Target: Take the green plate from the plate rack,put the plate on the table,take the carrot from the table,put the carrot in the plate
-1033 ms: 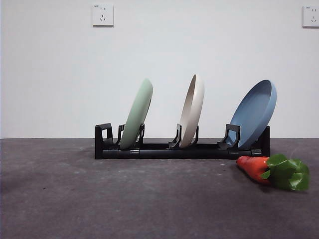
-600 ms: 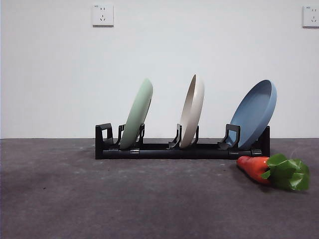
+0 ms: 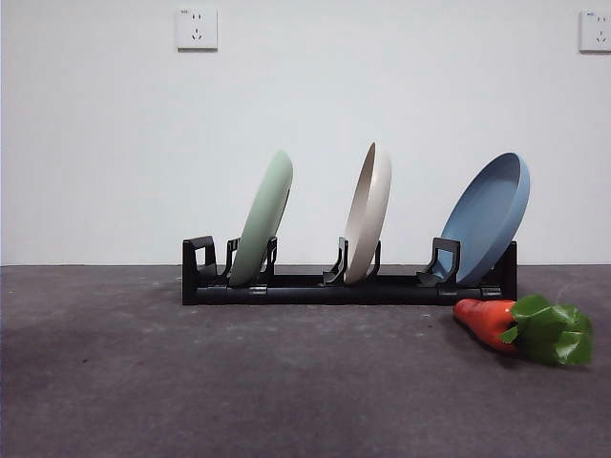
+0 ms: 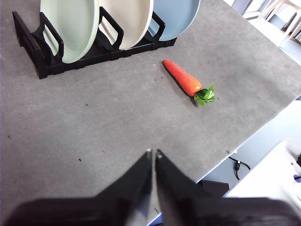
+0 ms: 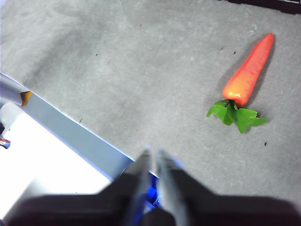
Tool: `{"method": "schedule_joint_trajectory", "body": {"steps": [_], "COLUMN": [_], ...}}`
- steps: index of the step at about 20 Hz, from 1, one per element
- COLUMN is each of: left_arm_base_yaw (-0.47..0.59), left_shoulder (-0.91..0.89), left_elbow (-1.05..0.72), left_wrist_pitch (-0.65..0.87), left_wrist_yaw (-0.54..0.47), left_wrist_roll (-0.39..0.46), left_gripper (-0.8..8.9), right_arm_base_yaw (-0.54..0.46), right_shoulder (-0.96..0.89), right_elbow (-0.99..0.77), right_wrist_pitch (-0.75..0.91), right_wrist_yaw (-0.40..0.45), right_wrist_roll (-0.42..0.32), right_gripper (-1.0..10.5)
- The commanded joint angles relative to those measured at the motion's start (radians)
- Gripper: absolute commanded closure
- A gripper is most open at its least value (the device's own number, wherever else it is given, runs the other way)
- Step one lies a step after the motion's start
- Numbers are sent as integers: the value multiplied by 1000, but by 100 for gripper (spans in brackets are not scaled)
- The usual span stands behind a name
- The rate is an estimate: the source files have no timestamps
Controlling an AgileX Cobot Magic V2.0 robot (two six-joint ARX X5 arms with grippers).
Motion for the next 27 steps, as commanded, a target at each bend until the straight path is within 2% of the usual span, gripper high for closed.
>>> {"method": "schedule_joint_trajectory", "body": {"steps": [1,2,3,11,16,21,27], "left_arm_base_yaw": [0,0,0,-21,-130,-237,-287], "left_shoulder": [0,0,0,105,309,578,935], "left_elbow": [3,3,3,3,3,72,295], "left_wrist_pitch": [4,8,14,208,481,698,767], "left_wrist_yaw": [0,1,3,11,-8,-150,-273], "left_wrist_roll": [17,16,13,-35,-86,-91,-41], "left_gripper": [252,184,185,185,185,186,186], "right_arm_base_yaw": [3,3,3,3,3,3,3], "right_shoulder": [-2,-3,-2,-2,-2,-2,-2], "right_elbow": [1,1,1,1,1,1,1], "right_wrist_pitch": [11,11,11,22,26,26,25], "right_wrist_yaw": [-2,-2,-2,-2,-2,-2,-2], "right_wrist_roll": [19,24,24,27,27,27,28], "right_gripper": [405,263,252,254,254,254,254]}}
